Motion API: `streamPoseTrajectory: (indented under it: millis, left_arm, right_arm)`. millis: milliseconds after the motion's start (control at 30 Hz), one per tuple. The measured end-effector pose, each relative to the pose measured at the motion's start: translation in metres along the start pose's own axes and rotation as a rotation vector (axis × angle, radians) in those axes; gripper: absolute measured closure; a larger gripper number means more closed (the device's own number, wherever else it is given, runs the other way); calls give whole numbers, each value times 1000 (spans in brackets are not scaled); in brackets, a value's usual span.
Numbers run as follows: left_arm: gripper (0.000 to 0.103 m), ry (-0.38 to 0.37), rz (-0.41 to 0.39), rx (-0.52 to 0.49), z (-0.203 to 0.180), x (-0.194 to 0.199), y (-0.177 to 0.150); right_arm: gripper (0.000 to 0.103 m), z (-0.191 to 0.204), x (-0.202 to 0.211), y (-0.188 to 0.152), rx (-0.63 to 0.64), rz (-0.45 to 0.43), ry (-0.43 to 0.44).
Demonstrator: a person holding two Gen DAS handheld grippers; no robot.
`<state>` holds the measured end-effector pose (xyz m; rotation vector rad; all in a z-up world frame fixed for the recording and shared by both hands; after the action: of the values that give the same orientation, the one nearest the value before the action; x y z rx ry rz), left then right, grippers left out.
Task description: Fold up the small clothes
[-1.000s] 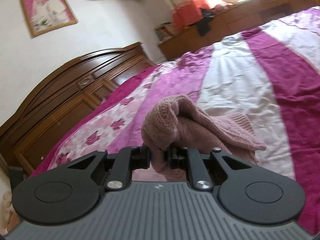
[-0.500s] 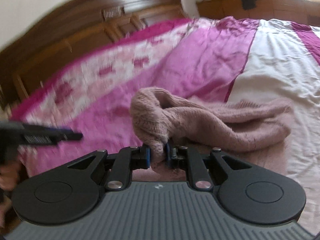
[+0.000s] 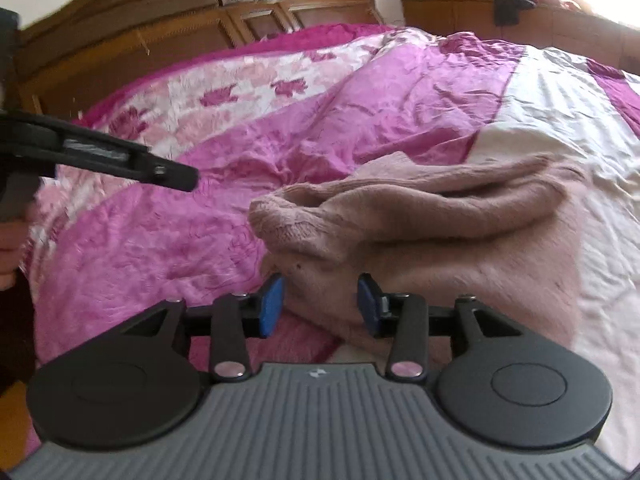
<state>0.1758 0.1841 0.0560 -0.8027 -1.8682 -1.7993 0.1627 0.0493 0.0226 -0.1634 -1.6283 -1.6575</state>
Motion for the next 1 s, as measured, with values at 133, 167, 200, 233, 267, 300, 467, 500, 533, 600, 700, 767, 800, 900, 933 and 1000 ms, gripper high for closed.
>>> streamPoseTrajectory:
  millis: [133, 167, 200, 233, 267, 300, 467, 500, 533, 600, 700, 767, 800, 900, 933, 1000]
  left_arm:
    - [65, -36, -9, -58, -30, -4, 9]
    - [65, -46, -10, -72, -38, -5, 10]
    - [65, -56, -11, -88, -47, -6, 12]
    - [65, -63, -13, -102, -53, -8, 13]
    - [65, -71, -14, -118, -60, -10, 13]
    - [65, -77, -13, -132, -67, -12, 13]
    - [65, -107, 6, -174, -93, -22, 11]
    - [65, -116, 8, -183, -98, -23, 10]
    - [65, -123, 10, -191, -102, -25, 9]
    - [64, -139, 17, -213, -110, -28, 8]
    - [52, -165, 29, -248, -122, -32, 6]
    - [37, -175, 22, -270, -129, -35, 5]
    - [36, -175, 14, -285, -133, -36, 5]
    - [35, -182, 10, -324, -142, -43, 5]
    - [35, -186, 13, -333, -144, -46, 5]
    - [35, -190, 18, -349, -149, -53, 4]
  right_arm:
    - [52, -29, 35, -1, -85, -52, -33]
    - [52, -38, 43, -1, -109, -64, -45]
    - [52, -47, 49, -1, -138, -77, -59]
    - [51, -57, 55, -1, -168, -90, -73]
    - [51, -68, 61, -2, -204, -104, -91]
    - [51, -79, 66, -2, -239, -118, -111]
    - [50, -130, 82, -9, -420, -163, -186]
    - [50, -139, 85, -12, -456, -170, -194]
    - [49, -146, 87, -14, -482, -174, -201]
    - [49, -159, 90, -19, -531, -178, -213]
    - [49, -170, 91, -24, -578, -181, -216]
    - [48, -172, 89, -27, -592, -179, -217]
    - [48, -172, 88, -28, -593, -177, -217]
    - [48, -170, 86, -31, -590, -169, -216]
    - [48, -171, 85, -32, -588, -166, -216]
    - [48, -170, 84, -33, -588, -165, -216]
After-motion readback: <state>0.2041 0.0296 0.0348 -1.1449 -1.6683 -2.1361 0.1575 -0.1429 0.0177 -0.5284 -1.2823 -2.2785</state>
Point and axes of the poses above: each gripper's, at about its wrist camera, not at the fingertips, and x roughly against the way its jaws point, z to its left, y to its top, the point moved 9 cm from there along -x, roughly the way its jaws point, and after that the axes turned 4 degrees about -y, right-handed, at the moved point
